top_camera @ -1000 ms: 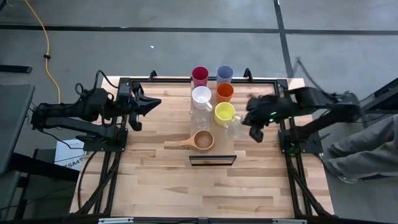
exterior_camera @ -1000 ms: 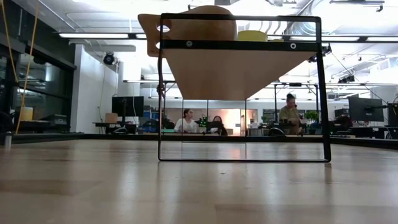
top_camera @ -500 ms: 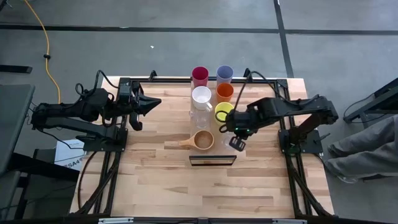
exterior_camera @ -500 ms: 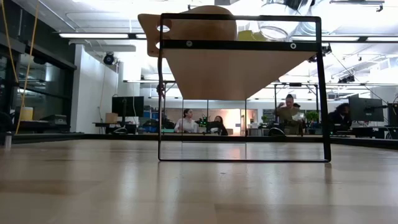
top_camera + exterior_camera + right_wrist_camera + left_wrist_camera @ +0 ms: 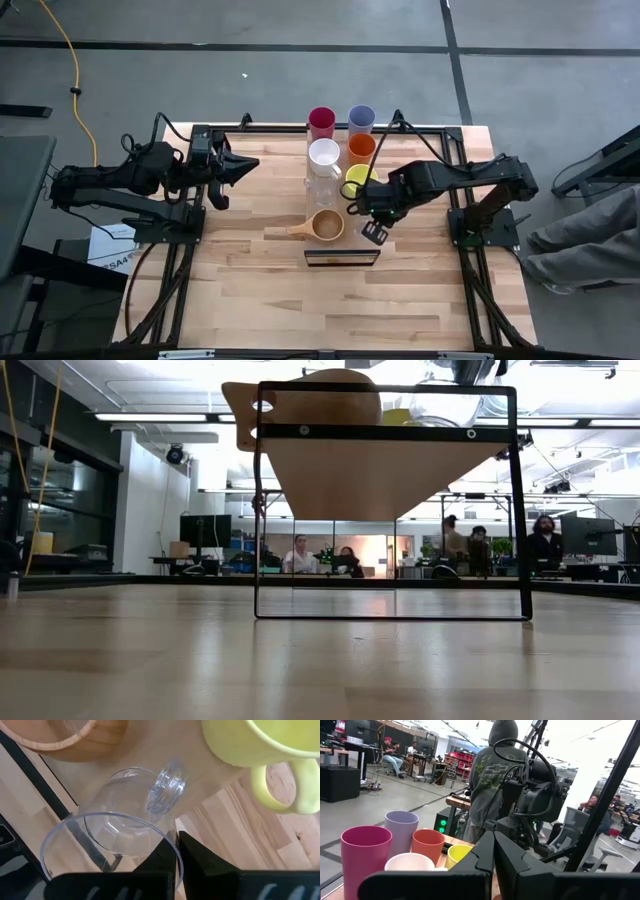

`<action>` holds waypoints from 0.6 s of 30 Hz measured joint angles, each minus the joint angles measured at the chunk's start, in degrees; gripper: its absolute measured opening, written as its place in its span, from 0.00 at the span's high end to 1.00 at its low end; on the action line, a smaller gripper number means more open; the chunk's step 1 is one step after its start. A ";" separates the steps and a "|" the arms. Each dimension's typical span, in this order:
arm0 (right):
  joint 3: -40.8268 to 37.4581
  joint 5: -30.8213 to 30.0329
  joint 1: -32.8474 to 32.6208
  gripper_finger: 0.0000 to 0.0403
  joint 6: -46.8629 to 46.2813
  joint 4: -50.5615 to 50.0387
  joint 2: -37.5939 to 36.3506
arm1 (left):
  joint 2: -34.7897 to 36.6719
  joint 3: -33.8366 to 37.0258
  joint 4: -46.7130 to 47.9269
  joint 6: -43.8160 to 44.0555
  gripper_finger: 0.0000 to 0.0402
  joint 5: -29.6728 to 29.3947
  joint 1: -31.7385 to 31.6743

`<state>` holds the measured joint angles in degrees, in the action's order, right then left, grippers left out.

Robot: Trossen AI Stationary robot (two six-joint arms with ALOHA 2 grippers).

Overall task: Stack small to large cups/mugs on shelf
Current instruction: Put the transparent cup on the shelf

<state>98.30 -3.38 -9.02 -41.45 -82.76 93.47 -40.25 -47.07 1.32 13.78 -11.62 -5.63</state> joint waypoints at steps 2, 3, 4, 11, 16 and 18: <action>0.00 0.00 0.12 1.00 -0.13 0.03 0.00 | 0.00 0.00 0.01 0.00 1.00 0.00 0.00; 0.00 0.00 0.24 1.00 -0.13 -0.05 0.00 | 0.02 0.00 0.00 0.00 1.00 0.00 0.00; 0.00 0.00 0.38 1.00 -0.13 -0.12 0.00 | 0.02 0.00 0.00 0.00 1.00 0.00 0.00; 0.00 -0.02 1.10 0.95 -0.11 -0.16 0.00 | 0.02 0.00 0.02 0.00 1.00 0.00 0.02; 0.00 -1.02 1.67 0.86 -0.12 -0.17 0.00 | 0.02 0.00 0.02 0.00 1.00 0.00 0.00; 0.00 -1.56 1.92 0.83 -0.11 -0.15 0.00 | 0.06 0.00 0.02 0.00 1.00 0.00 0.00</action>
<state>98.30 -4.94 -7.10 -41.56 -82.91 93.47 -40.19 -47.07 1.34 13.78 -11.62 -5.63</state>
